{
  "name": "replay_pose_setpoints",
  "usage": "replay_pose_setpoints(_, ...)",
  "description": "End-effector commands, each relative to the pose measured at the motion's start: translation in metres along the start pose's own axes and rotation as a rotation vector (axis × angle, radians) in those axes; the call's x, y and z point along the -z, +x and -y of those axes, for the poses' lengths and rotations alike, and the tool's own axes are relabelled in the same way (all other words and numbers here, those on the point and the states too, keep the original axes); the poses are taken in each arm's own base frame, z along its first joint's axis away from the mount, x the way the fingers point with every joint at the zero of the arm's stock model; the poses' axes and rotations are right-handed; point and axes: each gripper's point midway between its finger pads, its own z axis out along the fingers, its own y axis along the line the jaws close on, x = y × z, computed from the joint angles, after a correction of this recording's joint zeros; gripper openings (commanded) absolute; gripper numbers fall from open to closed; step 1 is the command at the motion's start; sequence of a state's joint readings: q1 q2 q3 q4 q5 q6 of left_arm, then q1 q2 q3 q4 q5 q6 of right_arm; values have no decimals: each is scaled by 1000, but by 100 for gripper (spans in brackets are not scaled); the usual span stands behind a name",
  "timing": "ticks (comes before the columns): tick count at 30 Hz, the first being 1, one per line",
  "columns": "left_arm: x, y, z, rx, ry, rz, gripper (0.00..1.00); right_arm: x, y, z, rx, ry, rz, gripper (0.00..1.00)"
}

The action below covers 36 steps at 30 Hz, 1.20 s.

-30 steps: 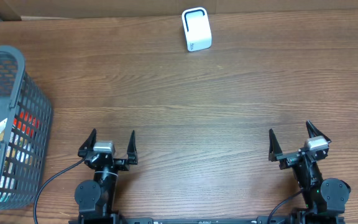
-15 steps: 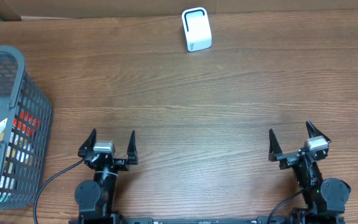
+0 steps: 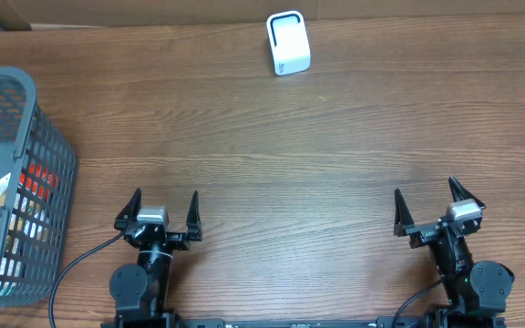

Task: Scan the item barcode

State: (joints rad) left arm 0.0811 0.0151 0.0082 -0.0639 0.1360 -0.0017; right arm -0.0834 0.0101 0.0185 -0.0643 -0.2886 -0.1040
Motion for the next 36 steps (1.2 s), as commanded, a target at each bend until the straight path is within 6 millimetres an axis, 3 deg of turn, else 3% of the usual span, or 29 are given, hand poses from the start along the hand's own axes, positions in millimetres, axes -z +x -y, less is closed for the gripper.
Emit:
replay_pose_setpoints(1, 0, 0, -1, 13, 0, 5, 100, 0, 2, -2, -6, -7, 4, 100)
replay_pose_setpoints(36, 0, -1, -1, 13, 1, 7, 100, 0, -2, -2, -1, -7, 19, 100)
